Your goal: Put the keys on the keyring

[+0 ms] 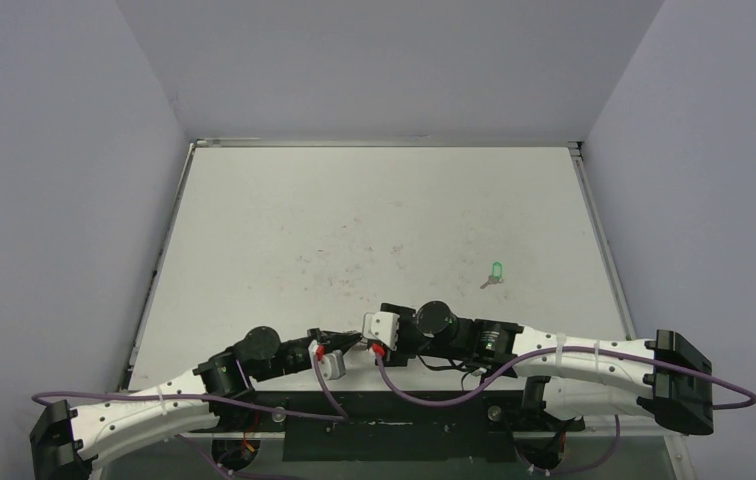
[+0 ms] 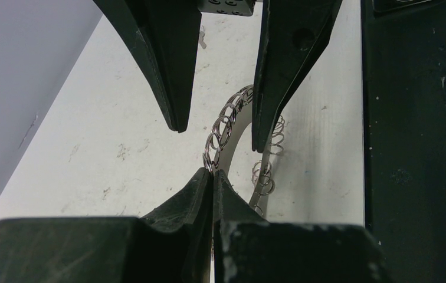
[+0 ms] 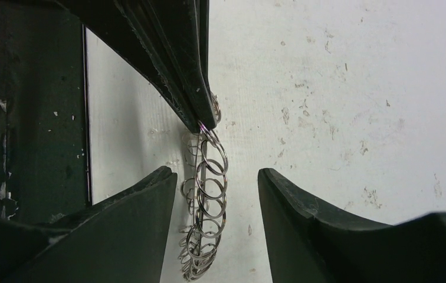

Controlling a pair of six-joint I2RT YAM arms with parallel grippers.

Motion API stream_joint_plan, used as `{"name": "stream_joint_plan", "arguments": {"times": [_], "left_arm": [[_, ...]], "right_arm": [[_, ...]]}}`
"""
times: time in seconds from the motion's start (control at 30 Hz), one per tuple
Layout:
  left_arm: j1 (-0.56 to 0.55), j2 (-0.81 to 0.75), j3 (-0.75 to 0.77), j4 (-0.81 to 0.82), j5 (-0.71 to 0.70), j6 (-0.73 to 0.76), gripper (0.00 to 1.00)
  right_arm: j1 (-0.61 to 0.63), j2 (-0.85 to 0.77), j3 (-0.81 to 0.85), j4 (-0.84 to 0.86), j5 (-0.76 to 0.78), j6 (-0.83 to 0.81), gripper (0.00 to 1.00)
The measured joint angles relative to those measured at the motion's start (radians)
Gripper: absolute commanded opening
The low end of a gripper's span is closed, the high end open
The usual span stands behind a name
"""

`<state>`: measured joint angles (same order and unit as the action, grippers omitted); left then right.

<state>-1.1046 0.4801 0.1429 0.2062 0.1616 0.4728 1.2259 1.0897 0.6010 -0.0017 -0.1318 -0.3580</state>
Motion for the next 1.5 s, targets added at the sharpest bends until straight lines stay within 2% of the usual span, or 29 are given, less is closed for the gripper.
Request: {"name": "stream_joint_plan", "arguments": {"times": [0.1,0.17,0.43,0.87,1.17,1.5], "left_arm": [[0.000,0.002,0.000,0.003,0.000,-0.001,0.00],[0.000,0.004,0.000,0.005,0.000,-0.002,0.00],[-0.001,0.007,0.000,0.007,-0.003,-0.023,0.00],[0.000,-0.025,-0.016,0.031,-0.043,-0.080,0.00],[-0.002,-0.027,-0.035,0.086,-0.134,-0.224,0.00],[-0.007,0.011,-0.001,0.069,-0.216,-0.435,0.00]], "right_arm": [[0.001,0.003,-0.001,0.014,-0.011,-0.004,0.50],[0.003,0.011,-0.001,0.022,-0.017,-0.005,0.42],[0.006,0.042,-0.001,0.031,-0.014,-0.014,0.01],[0.007,0.044,-0.001,0.050,0.027,0.069,0.00],[0.015,0.049,-0.018,0.104,0.061,0.183,0.00],[0.045,0.047,-0.029,0.122,0.134,0.187,0.00]]}}
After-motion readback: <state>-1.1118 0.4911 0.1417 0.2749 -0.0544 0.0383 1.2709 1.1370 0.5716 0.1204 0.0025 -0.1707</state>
